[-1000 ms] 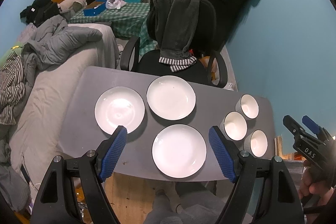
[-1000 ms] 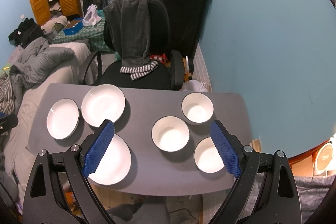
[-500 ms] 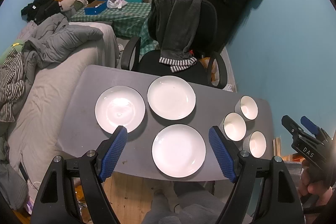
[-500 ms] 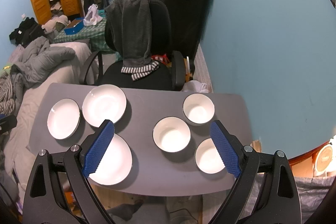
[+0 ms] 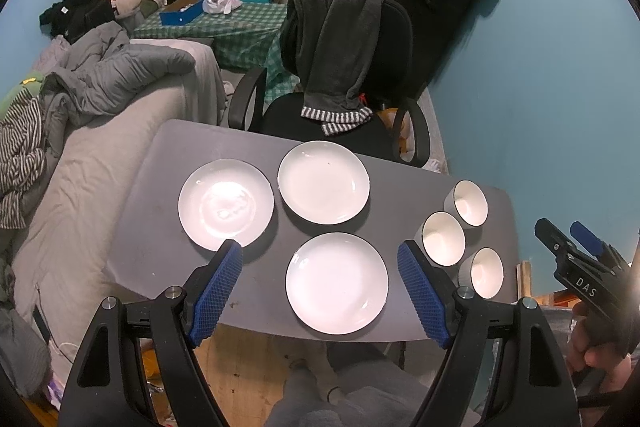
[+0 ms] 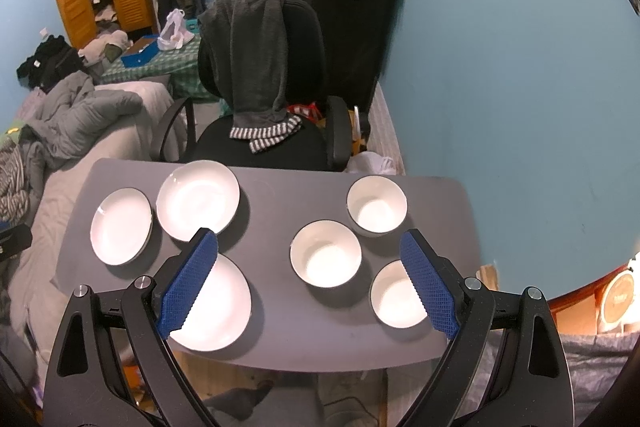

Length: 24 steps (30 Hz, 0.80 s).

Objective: Organize plates and bowls

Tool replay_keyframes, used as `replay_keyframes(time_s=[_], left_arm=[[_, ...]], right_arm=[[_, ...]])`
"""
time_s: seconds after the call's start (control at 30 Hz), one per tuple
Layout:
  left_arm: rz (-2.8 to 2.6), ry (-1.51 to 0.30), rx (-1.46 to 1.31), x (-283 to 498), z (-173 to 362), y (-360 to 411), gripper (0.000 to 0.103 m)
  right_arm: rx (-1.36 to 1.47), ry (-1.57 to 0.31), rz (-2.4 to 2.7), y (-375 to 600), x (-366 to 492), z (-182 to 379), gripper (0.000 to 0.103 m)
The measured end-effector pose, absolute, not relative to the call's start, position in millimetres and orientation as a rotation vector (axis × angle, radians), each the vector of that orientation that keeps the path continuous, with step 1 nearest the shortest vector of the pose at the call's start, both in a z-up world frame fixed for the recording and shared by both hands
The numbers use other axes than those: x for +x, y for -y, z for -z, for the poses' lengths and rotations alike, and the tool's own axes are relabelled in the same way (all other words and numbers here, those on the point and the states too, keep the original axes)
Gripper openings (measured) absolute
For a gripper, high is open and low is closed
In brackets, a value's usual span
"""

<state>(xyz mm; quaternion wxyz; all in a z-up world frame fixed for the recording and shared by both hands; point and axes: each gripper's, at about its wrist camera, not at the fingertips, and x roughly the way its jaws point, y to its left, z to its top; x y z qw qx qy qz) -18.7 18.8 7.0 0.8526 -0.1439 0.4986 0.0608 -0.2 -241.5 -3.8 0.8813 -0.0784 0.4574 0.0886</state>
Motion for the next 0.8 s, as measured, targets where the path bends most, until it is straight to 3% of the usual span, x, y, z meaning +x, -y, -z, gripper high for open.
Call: replay_keyframes(time_s=[0.8], left_arm=[[-0.122, -1.042, -0.313, -28.8, -5.0, -20.0, 0.081]], right_arm=[[-0.154, -0.947, -0.186, 248.7, 1.0, 3.1, 0.091]])
